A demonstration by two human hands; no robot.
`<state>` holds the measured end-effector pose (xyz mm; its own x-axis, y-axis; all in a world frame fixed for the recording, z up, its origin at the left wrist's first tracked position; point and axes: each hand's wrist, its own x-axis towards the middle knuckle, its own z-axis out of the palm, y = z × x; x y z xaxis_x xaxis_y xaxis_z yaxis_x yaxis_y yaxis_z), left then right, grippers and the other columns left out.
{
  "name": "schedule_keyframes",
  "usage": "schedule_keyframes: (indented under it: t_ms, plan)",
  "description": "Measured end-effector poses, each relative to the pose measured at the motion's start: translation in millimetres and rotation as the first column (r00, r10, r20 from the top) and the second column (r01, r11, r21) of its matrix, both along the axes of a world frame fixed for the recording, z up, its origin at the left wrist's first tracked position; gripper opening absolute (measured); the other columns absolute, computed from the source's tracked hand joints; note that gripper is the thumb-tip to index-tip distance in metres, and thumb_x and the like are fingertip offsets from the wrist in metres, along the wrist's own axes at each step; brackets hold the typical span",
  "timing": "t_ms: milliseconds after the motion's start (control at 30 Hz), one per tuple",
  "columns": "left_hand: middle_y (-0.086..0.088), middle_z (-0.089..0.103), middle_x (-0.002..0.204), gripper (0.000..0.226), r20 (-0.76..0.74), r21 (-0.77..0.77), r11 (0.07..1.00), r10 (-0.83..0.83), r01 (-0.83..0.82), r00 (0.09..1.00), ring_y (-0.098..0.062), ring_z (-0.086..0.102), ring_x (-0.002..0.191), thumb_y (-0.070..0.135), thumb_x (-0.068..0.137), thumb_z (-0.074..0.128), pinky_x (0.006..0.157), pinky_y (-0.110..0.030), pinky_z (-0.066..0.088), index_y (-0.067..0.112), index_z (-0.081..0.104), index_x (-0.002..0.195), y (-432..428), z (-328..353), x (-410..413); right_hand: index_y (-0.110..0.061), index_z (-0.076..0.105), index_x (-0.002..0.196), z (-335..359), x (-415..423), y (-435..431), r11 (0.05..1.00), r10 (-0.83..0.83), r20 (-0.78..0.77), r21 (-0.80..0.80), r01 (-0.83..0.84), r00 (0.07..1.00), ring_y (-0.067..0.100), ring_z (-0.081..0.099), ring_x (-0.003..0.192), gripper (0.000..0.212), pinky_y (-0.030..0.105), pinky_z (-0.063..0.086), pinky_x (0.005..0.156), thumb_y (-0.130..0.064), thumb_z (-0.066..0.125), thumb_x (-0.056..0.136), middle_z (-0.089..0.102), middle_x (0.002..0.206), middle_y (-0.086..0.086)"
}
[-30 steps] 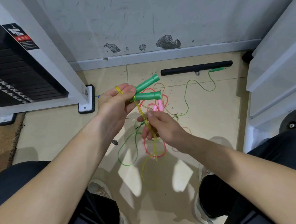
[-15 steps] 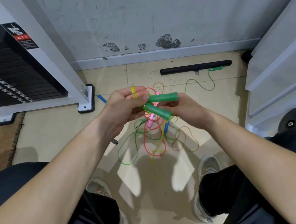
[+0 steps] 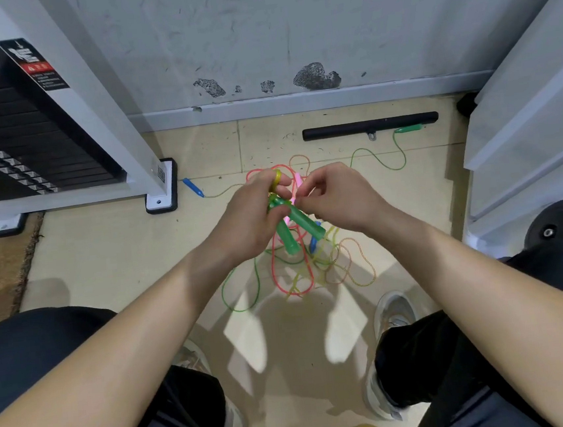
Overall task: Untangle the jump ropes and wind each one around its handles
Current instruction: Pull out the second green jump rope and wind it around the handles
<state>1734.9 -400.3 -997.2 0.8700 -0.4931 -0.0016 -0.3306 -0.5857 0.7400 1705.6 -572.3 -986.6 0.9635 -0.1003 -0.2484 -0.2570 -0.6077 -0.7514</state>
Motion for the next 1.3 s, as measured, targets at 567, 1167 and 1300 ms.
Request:
schedule_keyframes:
  t_ms: [567,1167,1300]
  plan:
    - [0.009,0.061,0.094,0.021,-0.358,-0.369,0.709,0.489,-0.602,0.795,-0.018,0.063,0.092,0.01,0.095,0.064,0.084,-0.045,0.058,0.019,0.055,0.112,-11.8,-19.7,3.5,-0.024,0.064,0.127,-30.7,-27.8,44.6,0.961,-0.079,0.159,0.274,0.033,0.984,0.004,0.056,0.054,0.029,0.03,0.051,0.064,-0.017,0.049,0.103,0.064,0.069,-0.009]
    - [0.012,0.057,0.092,0.033,-0.507,-0.464,0.589,0.435,-0.661,0.744,-0.011,0.061,0.084,0.006,0.089,0.072,0.079,-0.031,0.057,0.017,0.053,0.114,-11.0,-7.1,9.8,-0.022,0.052,0.112,-48.1,-38.7,47.1,0.992,-0.052,0.411,0.125,0.001,0.91,0.016,0.063,0.065,0.015,0.037,0.051,0.065,-0.025,0.059,0.098,0.064,0.083,-0.007]
    - [0.01,0.056,0.097,0.034,-0.492,-0.508,0.552,0.444,-0.661,0.749,-0.01,0.06,0.083,0.007,0.089,0.072,0.076,-0.028,0.056,0.016,0.053,0.116,-2.8,1.0,20.3,-0.016,0.062,0.091,-49.4,-35.8,42.2,0.891,0.017,0.048,0.453,-0.036,0.999,0.012,0.049,0.05,0.024,0.033,0.047,0.056,-0.03,0.048,0.104,0.052,0.06,0.003]
